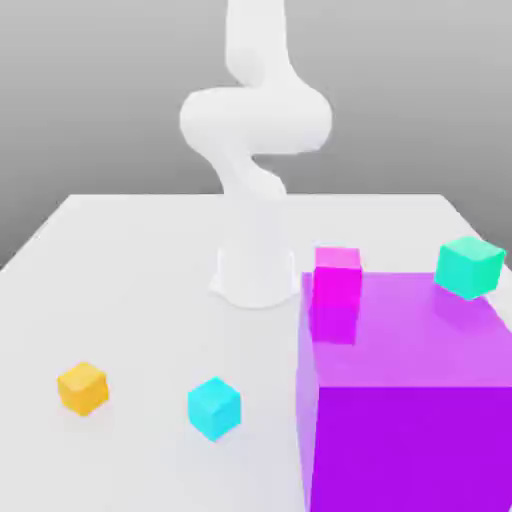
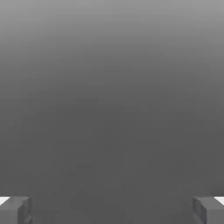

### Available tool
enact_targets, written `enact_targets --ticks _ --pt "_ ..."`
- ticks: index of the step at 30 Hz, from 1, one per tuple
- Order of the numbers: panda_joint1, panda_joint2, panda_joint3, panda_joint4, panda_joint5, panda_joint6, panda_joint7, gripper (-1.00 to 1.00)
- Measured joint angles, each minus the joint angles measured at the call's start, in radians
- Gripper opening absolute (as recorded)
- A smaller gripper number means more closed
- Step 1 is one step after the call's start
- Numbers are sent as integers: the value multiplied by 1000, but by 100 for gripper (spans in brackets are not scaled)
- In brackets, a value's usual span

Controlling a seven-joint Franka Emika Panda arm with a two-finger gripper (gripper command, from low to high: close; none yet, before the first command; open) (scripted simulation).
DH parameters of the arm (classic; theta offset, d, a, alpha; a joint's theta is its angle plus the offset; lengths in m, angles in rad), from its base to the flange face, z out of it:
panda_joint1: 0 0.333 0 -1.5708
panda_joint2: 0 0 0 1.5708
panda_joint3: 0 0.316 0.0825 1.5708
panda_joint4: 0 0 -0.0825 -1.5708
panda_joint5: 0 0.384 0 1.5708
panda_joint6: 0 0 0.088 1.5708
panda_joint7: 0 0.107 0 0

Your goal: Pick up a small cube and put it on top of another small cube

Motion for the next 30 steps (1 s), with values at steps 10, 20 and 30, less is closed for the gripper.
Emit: enact_targets --ticks 10,20,30 --pt "-149 361 73 -253 -32 250 308 0" --pt "-217 747 70 -487 -6 524 565 0" --pt "-164 985 0 -456 -61 720 615 -100"
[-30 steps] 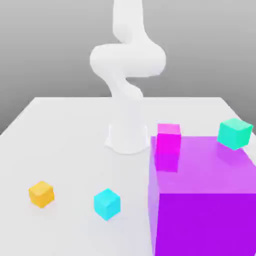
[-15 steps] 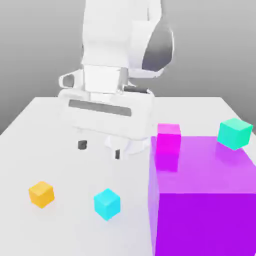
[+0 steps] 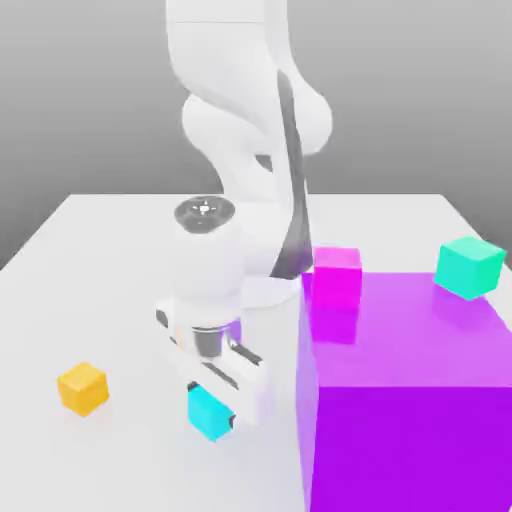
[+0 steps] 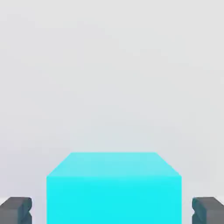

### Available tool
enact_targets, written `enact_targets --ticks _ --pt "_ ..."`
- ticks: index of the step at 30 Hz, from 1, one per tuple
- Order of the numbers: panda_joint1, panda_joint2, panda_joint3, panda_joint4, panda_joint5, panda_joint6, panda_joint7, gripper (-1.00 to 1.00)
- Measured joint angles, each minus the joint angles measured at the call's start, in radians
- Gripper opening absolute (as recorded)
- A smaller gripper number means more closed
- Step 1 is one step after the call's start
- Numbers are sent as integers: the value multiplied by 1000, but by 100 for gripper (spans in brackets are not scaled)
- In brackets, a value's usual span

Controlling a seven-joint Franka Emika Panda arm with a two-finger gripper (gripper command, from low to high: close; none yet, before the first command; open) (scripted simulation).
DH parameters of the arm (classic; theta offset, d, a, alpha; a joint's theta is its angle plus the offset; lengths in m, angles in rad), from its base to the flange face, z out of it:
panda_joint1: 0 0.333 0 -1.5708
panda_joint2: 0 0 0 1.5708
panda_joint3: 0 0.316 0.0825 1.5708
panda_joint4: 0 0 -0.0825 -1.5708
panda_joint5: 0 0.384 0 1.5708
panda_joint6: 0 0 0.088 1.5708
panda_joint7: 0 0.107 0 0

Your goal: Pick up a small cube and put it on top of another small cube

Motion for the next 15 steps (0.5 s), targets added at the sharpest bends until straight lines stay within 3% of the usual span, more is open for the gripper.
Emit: enact_targets --ticks 4,11,15 --pt "-1 -1 1 0 -2 0 2 -100" --pt "-27 -229 43 -40 61 -187 -45 -100" --pt "-16 -346 64 53 -43 -342 -142 -100"
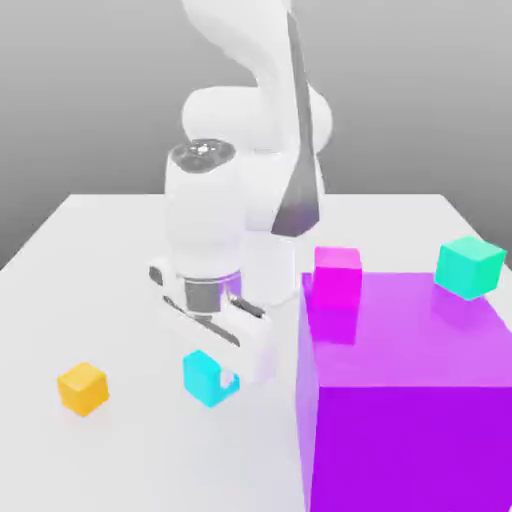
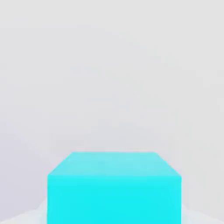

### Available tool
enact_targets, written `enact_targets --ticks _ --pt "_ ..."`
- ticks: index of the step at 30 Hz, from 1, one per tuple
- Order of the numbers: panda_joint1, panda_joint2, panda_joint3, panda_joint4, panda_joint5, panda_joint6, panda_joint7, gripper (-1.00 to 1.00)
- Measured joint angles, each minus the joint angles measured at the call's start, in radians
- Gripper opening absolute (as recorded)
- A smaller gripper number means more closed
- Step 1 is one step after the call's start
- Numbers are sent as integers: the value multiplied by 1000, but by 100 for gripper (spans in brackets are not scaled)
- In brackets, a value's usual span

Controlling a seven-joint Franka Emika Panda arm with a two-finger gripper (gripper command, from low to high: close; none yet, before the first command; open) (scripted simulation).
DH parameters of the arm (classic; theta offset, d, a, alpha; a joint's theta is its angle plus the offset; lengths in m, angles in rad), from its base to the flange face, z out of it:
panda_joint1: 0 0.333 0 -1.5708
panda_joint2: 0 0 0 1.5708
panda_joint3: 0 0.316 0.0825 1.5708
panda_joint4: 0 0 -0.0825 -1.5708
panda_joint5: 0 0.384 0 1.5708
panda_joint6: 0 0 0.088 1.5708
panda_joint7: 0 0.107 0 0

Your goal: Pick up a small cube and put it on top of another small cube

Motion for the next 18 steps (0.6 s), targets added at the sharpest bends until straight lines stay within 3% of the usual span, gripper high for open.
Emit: enact_targets --ticks 5,18 --pt "62 -129 28 95 -17 -218 -176 -100" --pt "315 -448 32 269 139 -751 -670 -100"
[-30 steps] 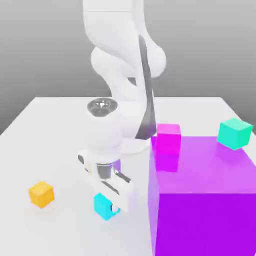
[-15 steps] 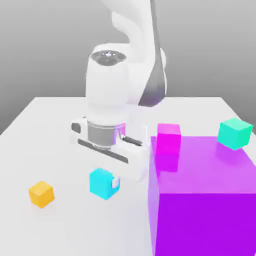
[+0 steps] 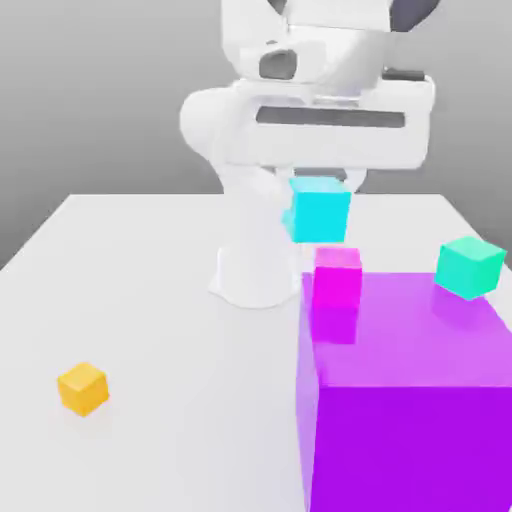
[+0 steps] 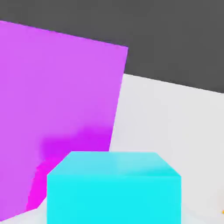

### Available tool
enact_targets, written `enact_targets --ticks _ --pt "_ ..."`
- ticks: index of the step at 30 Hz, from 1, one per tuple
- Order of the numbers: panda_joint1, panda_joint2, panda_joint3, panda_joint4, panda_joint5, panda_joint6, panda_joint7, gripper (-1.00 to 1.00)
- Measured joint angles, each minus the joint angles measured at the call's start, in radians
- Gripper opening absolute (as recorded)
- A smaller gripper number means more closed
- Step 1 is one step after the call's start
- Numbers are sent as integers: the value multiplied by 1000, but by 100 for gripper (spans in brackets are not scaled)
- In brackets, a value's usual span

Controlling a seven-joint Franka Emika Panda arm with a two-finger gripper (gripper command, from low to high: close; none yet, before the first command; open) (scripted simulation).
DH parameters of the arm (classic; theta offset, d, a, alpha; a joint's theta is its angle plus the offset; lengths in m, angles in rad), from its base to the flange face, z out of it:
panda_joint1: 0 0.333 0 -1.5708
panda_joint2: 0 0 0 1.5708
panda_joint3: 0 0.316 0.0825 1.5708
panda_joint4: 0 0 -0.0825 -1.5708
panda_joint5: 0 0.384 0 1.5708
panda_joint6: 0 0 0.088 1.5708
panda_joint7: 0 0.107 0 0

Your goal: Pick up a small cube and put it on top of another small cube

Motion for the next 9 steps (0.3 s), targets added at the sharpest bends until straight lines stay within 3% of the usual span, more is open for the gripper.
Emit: enact_targets --ticks 5,6,9 --pt "15 46 4 -112 43 138 -23 -100" --pt "16 54 4 -126 44 159 -24 100" --pt "16 54 4 -126 44 159 -24 100"
